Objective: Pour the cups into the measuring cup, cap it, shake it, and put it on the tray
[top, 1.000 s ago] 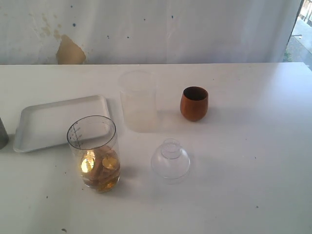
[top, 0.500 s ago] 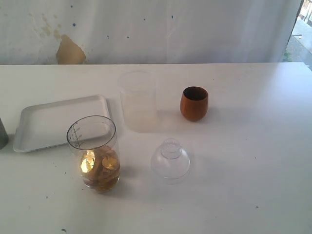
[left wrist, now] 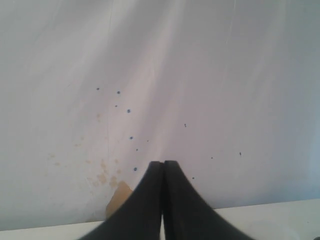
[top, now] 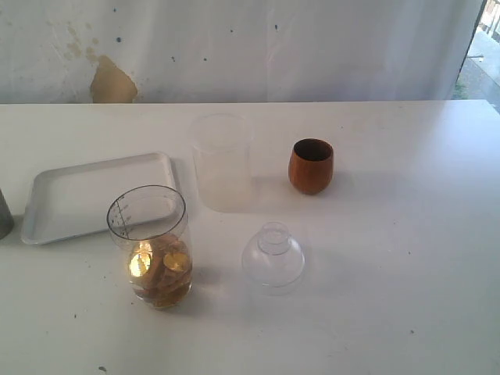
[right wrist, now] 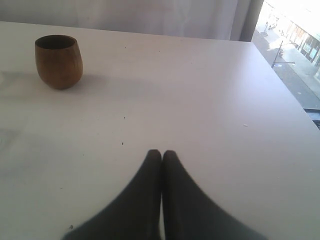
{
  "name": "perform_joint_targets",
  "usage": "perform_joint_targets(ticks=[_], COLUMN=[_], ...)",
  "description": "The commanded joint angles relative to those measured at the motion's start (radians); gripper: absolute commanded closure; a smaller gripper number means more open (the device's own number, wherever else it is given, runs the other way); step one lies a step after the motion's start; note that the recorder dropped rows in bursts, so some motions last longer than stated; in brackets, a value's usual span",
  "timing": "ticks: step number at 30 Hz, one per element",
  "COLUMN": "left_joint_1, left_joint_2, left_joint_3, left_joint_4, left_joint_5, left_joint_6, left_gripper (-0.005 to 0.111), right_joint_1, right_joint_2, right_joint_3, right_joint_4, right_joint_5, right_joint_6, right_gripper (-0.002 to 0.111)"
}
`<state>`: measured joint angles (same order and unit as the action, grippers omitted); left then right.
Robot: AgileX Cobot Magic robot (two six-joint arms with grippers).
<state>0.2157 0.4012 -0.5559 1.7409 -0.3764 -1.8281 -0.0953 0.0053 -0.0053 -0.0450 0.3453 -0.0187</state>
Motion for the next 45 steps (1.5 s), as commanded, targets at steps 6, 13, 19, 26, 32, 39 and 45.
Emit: perform_joint_targets(ticks=[6, 13, 19, 26, 32, 39, 45], left_joint_1=[-0.008, -0.008, -0.008, -0.008, -0.008, -0.010, -0.009], left_joint_2=[-0.003, -0.003, -0.020, -0.126, -0.264, -0.401, -0.401], left_joint_3=[0.000, 0.006, 0.089, 0.159, 0.273, 0.401, 0.521], left_joint_4=[0.004, 0.004, -0.775, -1.585, -1.741, -1.741, -1.741], left_joint_5=[0.003, 0.003, -0.002, 0.110, 0.174, 0.521, 0.571], left_joint_6=[-0.007, -0.007, 0.001, 0.006, 0.006, 0.006, 0.011], left_gripper=[0.107, 0.107, 0.107, 0.107, 0.107, 0.107, 0.107], right_joint_1=[-0.005, -0.005, -0.005, -0.005, -0.005, -0.005, -0.005], right_joint_2=[-0.005, -0.005, -0.005, -0.005, -0.005, -0.005, -0.005], right_joint_3=[0.005, 0.005, 0.005, 0.005, 0.005, 0.005, 0.005], right_joint_4=[-0.004, -0.004, -0.004, -0.004, -0.004, -0.004, -0.004], right_joint_5=[-0.003, -0.003, -0.003, -0.003, -0.003, -0.003, -0.003], right_joint_6=[0.009, 0.009, 0.009, 0.009, 0.009, 0.009, 0.009], right_gripper=[0.108, 0.108, 0.108, 0.108, 0.108, 0.108, 0.108])
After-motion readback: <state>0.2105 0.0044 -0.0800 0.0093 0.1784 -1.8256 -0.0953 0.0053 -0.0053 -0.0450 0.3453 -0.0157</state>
